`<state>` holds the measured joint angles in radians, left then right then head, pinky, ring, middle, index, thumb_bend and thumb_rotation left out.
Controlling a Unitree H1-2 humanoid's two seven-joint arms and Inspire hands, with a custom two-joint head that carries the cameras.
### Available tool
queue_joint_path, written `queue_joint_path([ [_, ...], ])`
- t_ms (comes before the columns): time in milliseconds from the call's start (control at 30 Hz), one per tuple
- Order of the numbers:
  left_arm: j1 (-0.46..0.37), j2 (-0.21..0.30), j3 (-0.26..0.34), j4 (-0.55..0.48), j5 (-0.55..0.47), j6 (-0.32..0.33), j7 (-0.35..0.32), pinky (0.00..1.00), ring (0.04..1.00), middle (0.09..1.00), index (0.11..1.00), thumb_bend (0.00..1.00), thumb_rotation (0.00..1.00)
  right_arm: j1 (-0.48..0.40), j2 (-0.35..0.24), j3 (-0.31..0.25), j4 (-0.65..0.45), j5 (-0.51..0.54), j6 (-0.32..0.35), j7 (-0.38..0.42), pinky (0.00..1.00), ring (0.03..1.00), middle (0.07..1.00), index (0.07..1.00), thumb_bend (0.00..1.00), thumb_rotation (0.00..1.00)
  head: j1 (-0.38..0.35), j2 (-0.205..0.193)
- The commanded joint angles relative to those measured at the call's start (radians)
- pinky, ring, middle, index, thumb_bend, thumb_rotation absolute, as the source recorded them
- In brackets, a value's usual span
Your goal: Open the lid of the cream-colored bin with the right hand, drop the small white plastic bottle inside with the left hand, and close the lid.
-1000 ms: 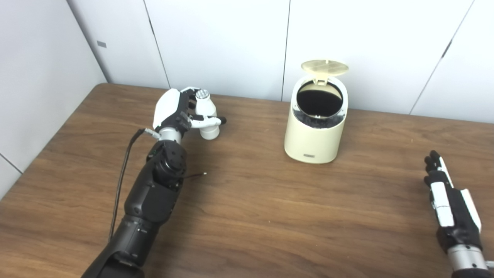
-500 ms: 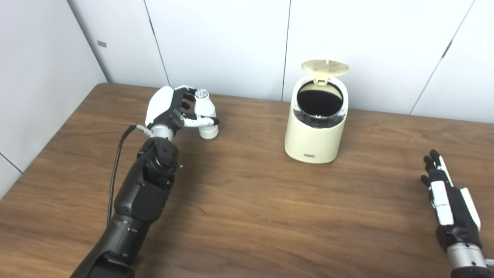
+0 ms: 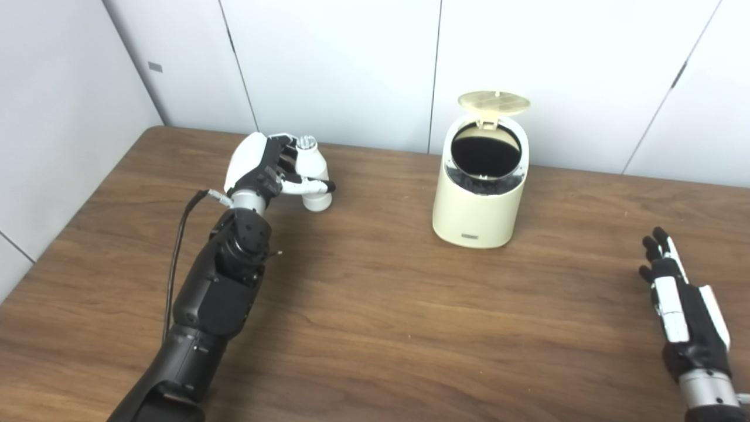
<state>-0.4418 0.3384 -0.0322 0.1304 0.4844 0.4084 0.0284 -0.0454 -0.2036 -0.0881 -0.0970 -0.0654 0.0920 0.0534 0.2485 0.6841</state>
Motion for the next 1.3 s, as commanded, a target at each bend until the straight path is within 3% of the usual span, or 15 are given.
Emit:
queue_joint_path([
  [0,-0.038,0.011,0.019,-0.017,-0.017,-0.056,0.030,0.51,0.591,0.621,0.641,0.89,0.14,-0.022,-0.008,-0.007,-0.032,0.002,-0.002,-0.007,1.00,1.000,0.977,0.998,0.74,1.00,-0.001,-0.001],
  [100,-0.037,0.010,0.024,0.000,-0.032,-0.101,0.048,0.47,0.530,0.563,0.598,0.82,0.02,-0.023,-0.006,-0.008,-0.036,0.007,0.000,-0.006,1.00,1.000,0.980,1.000,0.73,1.00,-0.002,-0.001],
  [167,-0.037,0.008,0.026,0.006,-0.036,-0.115,0.053,0.46,0.518,0.531,0.498,0.58,0.01,-0.023,-0.006,-0.008,-0.040,0.010,0.002,-0.003,1.00,1.000,0.979,1.000,0.73,1.00,-0.002,-0.001],
  [267,-0.039,0.008,0.024,0.011,-0.030,-0.122,0.058,0.44,0.479,0.512,0.473,0.52,0.00,-0.021,-0.004,-0.011,-0.046,0.022,0.009,-0.001,1.00,1.000,0.975,1.000,0.71,1.00,-0.001,0.000],
  [600,-0.039,0.009,0.013,0.020,-0.011,-0.147,0.082,0.40,0.431,0.496,0.488,0.50,0.00,-0.024,-0.004,-0.014,-0.047,0.028,0.006,-0.005,1.00,1.000,0.970,1.000,0.67,1.00,-0.006,0.000],
  [800,-0.025,0.006,0.018,-0.005,-0.012,-0.154,0.090,0.40,0.429,0.502,0.484,0.50,0.00,-0.026,-0.003,-0.014,-0.031,0.041,-0.009,-0.002,1.00,1.000,0.968,1.000,0.71,1.00,-0.050,-0.005],
  [1000,0.006,-0.025,0.026,-0.150,-0.002,-0.188,0.116,0.40,0.428,0.499,0.488,0.50,0.00,-0.020,-0.007,-0.003,0.022,0.011,-0.073,-0.011,0.99,0.991,0.958,1.000,0.72,1.00,-0.122,-0.050],
  [1133,0.013,-0.047,0.030,-0.238,0.000,-0.171,0.102,0.38,0.412,0.496,0.505,0.50,0.00,-0.019,0.003,0.009,0.065,-0.005,-0.131,-0.020,1.00,0.982,0.952,0.992,0.73,1.00,-0.168,-0.073],
  [1267,0.011,-0.069,0.020,-0.307,0.021,-0.171,0.101,0.36,0.405,0.493,0.509,0.50,0.00,-0.019,0.018,0.020,0.092,-0.035,-0.133,-0.044,1.00,0.987,0.953,0.985,0.77,1.00,-0.191,-0.090],
])
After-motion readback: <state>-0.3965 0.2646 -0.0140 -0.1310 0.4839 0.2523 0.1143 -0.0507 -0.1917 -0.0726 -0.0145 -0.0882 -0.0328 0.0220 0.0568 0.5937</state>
